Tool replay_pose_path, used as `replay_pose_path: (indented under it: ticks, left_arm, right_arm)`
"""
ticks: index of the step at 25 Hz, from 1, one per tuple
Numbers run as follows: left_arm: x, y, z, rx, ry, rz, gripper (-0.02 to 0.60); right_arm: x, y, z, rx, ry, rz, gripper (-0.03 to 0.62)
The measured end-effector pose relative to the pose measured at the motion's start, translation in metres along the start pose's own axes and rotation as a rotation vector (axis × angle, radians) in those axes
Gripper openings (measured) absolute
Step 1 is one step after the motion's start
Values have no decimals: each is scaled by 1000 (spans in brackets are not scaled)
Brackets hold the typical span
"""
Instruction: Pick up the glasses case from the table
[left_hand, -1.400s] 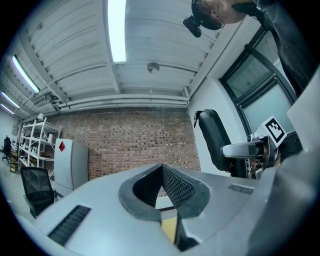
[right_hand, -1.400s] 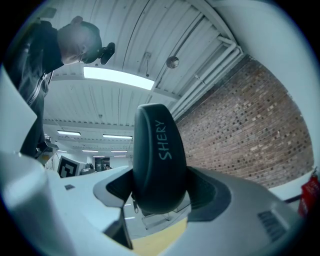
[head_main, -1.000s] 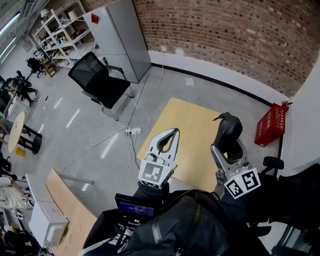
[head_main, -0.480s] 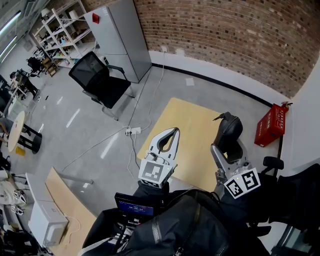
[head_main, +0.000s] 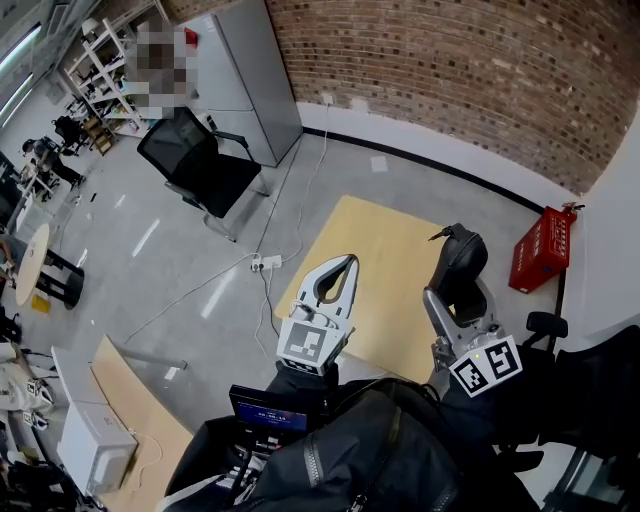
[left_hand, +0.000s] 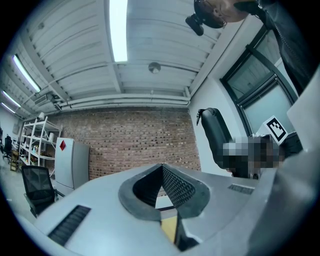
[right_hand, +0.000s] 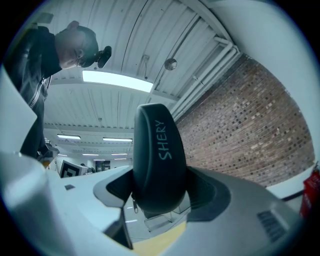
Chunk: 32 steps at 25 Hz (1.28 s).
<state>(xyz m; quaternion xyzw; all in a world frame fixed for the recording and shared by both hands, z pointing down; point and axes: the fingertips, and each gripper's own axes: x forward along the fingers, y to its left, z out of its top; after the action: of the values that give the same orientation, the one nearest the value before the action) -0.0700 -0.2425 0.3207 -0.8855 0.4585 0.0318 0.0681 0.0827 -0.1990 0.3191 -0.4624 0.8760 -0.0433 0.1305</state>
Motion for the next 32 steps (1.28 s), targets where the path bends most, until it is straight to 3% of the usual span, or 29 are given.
replay_pose_path:
  ticks: [32]
  left_arm:
    - [-2,7,-5,0,25,17,-2]
  right_arm:
    - [-1,-1,-1,10,-2,-1,331]
